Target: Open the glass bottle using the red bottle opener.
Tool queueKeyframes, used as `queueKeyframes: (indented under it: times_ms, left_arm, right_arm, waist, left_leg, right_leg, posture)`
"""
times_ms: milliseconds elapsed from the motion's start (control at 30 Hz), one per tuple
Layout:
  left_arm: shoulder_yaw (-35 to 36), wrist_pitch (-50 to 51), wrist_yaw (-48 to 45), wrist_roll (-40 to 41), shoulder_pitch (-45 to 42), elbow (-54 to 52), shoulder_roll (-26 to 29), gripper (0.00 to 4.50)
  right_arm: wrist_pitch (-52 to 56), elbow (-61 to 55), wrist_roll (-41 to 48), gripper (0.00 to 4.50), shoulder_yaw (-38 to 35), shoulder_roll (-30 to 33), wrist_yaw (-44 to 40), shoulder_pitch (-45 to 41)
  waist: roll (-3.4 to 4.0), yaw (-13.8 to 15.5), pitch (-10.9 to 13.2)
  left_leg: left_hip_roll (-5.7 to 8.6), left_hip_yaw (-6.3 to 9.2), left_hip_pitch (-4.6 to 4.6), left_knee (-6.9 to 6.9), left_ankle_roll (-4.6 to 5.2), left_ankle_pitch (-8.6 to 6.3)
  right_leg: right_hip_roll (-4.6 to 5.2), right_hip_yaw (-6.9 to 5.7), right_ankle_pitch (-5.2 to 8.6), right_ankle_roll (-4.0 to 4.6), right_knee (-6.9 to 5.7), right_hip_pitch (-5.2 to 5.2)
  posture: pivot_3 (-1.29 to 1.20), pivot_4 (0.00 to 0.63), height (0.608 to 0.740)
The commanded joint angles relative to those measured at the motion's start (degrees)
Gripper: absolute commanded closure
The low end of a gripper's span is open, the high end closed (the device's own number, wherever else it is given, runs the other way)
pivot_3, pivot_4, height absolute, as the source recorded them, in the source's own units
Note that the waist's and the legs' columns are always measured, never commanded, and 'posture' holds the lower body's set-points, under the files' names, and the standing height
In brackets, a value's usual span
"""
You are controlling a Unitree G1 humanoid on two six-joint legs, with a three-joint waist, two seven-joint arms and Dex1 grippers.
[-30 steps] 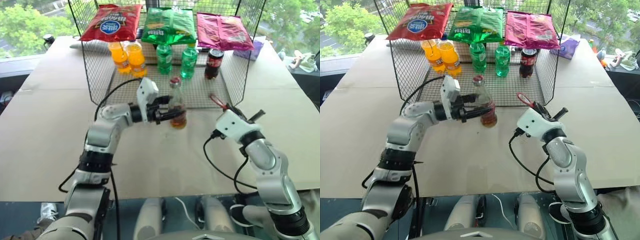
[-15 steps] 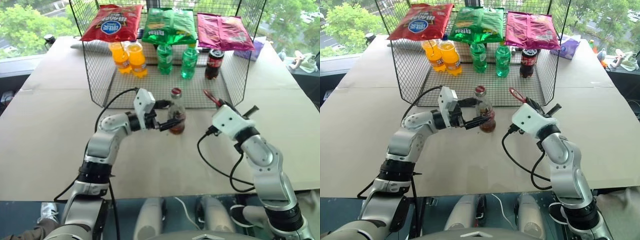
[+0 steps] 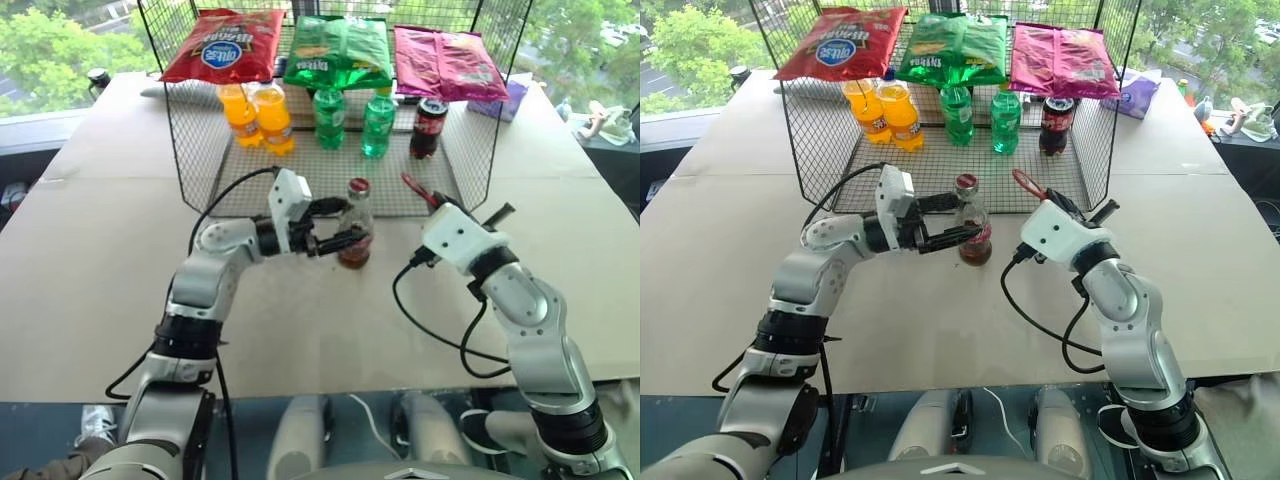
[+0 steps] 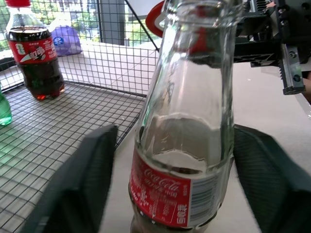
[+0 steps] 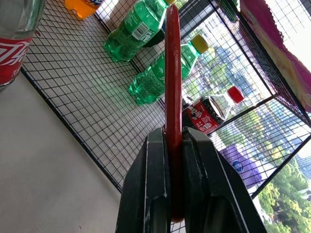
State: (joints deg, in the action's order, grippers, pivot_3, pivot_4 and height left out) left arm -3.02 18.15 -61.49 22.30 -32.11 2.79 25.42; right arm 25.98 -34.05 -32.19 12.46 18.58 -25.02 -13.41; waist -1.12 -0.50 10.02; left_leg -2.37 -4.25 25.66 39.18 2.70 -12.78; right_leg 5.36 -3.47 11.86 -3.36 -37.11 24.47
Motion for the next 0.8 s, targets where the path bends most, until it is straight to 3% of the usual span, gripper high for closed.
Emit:
queueKeyframes:
  times_ms: [33, 467, 800]
  left_arm:
    - [-0.26, -1.6, -1.05, 0.5, -1.58, -0.51, -0.06, 2.3]
    - [-1.14, -0.99, -1.48, -0.08, -3.86, 0.91, -0.62, 2.3]
    - [-0.69, 3.12, -0.71, 1.67, -4.53, -1.87, 0.19, 2.3]
  right_arm:
    - [-0.7, -2.98, 0.23, 4.5, -0.83, 0.23, 0.07, -0.96]
    - [-7.97, -2.64, 2.14, 4.5, 3.13, -2.38, 2.5, -2.67]
    - [-18.21, 6.21, -3.2, 4.5, 8.58, -2.28, 9.38, -0.06]
  waist:
    - [0.0, -0.02, 0.0]
    - [0.0, 0.12, 0.0]
    - [0.0, 0.2, 0.0]
  left_leg:
    - [0.0, 0.0, 0.0, 0.0, 0.0, 0.0]
    - [0.0, 0.01, 0.02, 0.0, 0.01, 0.0]
    - [0.03, 0.01, 0.02, 0.0, 0.0, 0.0]
  right_leg:
    - [0.0, 0.0, 0.0, 0.0, 0.0, 0.0]
    - [0.0, -0.01, 0.0, 0.0, 0.01, 0.0]
    - [0.0, 0.0, 0.01, 0.0, 0.03, -0.02]
  posture:
    - [0.0, 0.15, 0.74]
    - [0.0, 0.15, 0.74]
    - [0.0, 0.15, 0.74]
